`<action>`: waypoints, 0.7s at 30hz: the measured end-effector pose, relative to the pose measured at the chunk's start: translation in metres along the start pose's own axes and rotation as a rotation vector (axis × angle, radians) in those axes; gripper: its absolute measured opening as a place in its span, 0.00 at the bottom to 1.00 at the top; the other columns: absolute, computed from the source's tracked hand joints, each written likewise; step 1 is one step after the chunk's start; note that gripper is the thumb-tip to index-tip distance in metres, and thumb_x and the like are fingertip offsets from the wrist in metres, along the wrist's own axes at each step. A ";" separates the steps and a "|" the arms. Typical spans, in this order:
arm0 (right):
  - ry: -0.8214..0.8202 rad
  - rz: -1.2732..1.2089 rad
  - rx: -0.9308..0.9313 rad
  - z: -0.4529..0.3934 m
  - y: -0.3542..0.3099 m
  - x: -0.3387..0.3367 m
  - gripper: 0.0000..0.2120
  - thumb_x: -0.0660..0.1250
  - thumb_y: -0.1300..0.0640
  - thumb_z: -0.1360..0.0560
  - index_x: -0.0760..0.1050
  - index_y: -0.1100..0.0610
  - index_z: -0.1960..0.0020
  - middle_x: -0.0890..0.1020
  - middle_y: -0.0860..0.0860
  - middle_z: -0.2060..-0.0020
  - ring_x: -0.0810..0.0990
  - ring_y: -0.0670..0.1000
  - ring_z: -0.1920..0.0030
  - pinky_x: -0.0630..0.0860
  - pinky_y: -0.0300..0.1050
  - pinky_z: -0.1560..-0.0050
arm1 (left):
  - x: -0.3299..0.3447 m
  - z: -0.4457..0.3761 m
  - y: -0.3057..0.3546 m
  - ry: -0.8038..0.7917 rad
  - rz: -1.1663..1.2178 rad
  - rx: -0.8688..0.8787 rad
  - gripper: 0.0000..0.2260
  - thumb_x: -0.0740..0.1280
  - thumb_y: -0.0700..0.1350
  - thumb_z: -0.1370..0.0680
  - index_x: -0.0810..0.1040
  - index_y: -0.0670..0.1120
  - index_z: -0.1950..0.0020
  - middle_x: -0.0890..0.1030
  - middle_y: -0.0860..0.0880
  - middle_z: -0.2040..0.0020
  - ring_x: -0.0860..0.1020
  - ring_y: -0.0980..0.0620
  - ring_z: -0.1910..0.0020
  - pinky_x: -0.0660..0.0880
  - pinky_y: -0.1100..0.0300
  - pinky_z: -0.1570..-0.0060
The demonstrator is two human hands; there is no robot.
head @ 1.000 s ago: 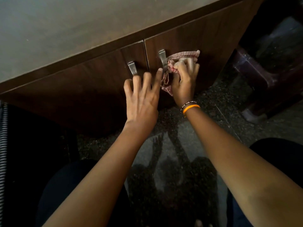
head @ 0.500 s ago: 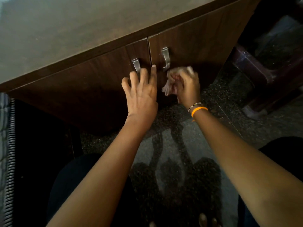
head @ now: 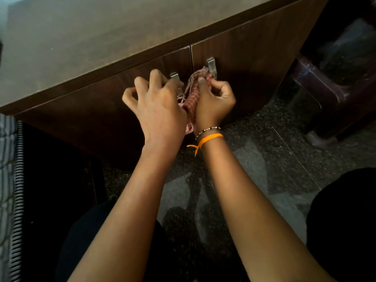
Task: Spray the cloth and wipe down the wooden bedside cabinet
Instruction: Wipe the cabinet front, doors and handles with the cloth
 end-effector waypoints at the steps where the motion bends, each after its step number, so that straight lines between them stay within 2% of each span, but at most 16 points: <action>1: 0.013 -0.030 0.060 -0.001 0.006 0.000 0.15 0.71 0.71 0.34 0.73 0.53 0.69 0.78 0.51 0.69 0.78 0.51 0.63 0.77 0.45 0.59 | 0.002 0.001 0.001 -0.004 0.003 0.014 0.19 0.57 0.38 0.31 0.82 0.52 0.48 0.76 0.46 0.51 0.71 0.41 0.49 0.62 0.45 0.47; 3: 0.055 -0.049 0.172 0.001 0.016 -0.004 0.15 0.72 0.70 0.35 0.74 0.54 0.71 0.80 0.53 0.69 0.79 0.53 0.63 0.79 0.50 0.58 | 0.005 0.002 0.004 -0.028 0.025 0.034 0.20 0.52 0.44 0.29 0.82 0.51 0.49 0.77 0.46 0.51 0.71 0.40 0.49 0.61 0.46 0.47; 5: 0.060 -0.076 0.237 0.001 0.025 -0.003 0.14 0.73 0.69 0.35 0.74 0.54 0.71 0.81 0.55 0.68 0.80 0.53 0.64 0.80 0.49 0.58 | 0.008 0.006 0.007 -0.062 0.022 0.054 0.21 0.50 0.47 0.29 0.82 0.50 0.49 0.77 0.46 0.51 0.71 0.41 0.49 0.60 0.47 0.47; 9: 0.021 0.042 0.359 -0.003 0.061 -0.027 0.07 0.75 0.62 0.34 0.78 0.56 0.68 0.81 0.55 0.67 0.78 0.51 0.67 0.78 0.45 0.64 | 0.015 0.010 0.011 -0.069 -0.010 0.139 0.10 0.64 0.46 0.29 0.82 0.50 0.50 0.78 0.47 0.53 0.73 0.42 0.52 0.57 0.50 0.50; 11: 0.083 0.085 0.418 -0.009 0.084 -0.057 0.02 0.72 0.65 0.32 0.80 0.63 0.62 0.80 0.56 0.65 0.76 0.53 0.66 0.74 0.48 0.61 | 0.018 0.012 0.016 -0.065 -0.045 0.200 0.18 0.67 0.40 0.32 0.79 0.49 0.43 0.78 0.46 0.51 0.73 0.42 0.52 0.59 0.49 0.50; 13: 0.163 0.114 0.415 -0.020 0.088 -0.081 0.04 0.71 0.69 0.32 0.78 0.62 0.63 0.78 0.53 0.67 0.75 0.52 0.65 0.73 0.46 0.60 | 0.024 0.017 0.021 -0.097 -0.100 0.282 0.27 0.61 0.37 0.33 0.73 0.49 0.33 0.76 0.45 0.47 0.72 0.42 0.49 0.64 0.45 0.47; 14: 0.164 0.101 0.392 -0.024 0.081 -0.084 0.06 0.70 0.70 0.32 0.77 0.61 0.61 0.78 0.53 0.66 0.75 0.50 0.65 0.74 0.43 0.62 | 0.028 0.019 0.021 -0.123 -0.131 0.309 0.30 0.59 0.37 0.33 0.69 0.49 0.30 0.75 0.44 0.45 0.72 0.42 0.48 0.66 0.44 0.47; 16: 0.141 0.040 0.276 -0.033 0.055 -0.078 0.08 0.69 0.70 0.31 0.75 0.61 0.54 0.78 0.54 0.61 0.75 0.47 0.64 0.74 0.36 0.65 | 0.037 0.022 0.019 -0.150 -0.162 0.328 0.32 0.60 0.38 0.31 0.62 0.51 0.27 0.74 0.44 0.45 0.72 0.42 0.48 0.68 0.45 0.48; 17: 0.117 0.012 0.184 -0.036 0.040 -0.071 0.10 0.69 0.69 0.31 0.75 0.59 0.54 0.78 0.54 0.59 0.75 0.46 0.62 0.75 0.34 0.63 | 0.040 0.022 0.018 -0.144 -0.183 0.332 0.33 0.61 0.38 0.30 0.61 0.53 0.26 0.74 0.44 0.46 0.73 0.42 0.49 0.69 0.46 0.49; 19: 0.038 0.009 -0.030 -0.035 0.010 -0.053 0.11 0.70 0.66 0.32 0.73 0.54 0.56 0.78 0.50 0.59 0.76 0.41 0.60 0.75 0.36 0.57 | 0.046 0.023 0.022 -0.123 -0.226 0.342 0.32 0.55 0.40 0.30 0.60 0.54 0.26 0.75 0.45 0.48 0.73 0.44 0.51 0.70 0.49 0.52; 21: -0.064 0.079 -0.181 -0.027 -0.005 -0.037 0.11 0.68 0.66 0.32 0.73 0.56 0.53 0.77 0.48 0.57 0.75 0.39 0.58 0.74 0.36 0.52 | 0.051 0.021 0.028 -0.131 -0.228 0.352 0.32 0.52 0.41 0.30 0.58 0.56 0.25 0.74 0.45 0.48 0.73 0.43 0.50 0.69 0.48 0.53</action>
Point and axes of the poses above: each hand's wrist, its own z-axis away from the middle knuckle, its own x-axis out of the palm, y = z × x, the point moved 4 cm from there along -z, towards the middle knuckle
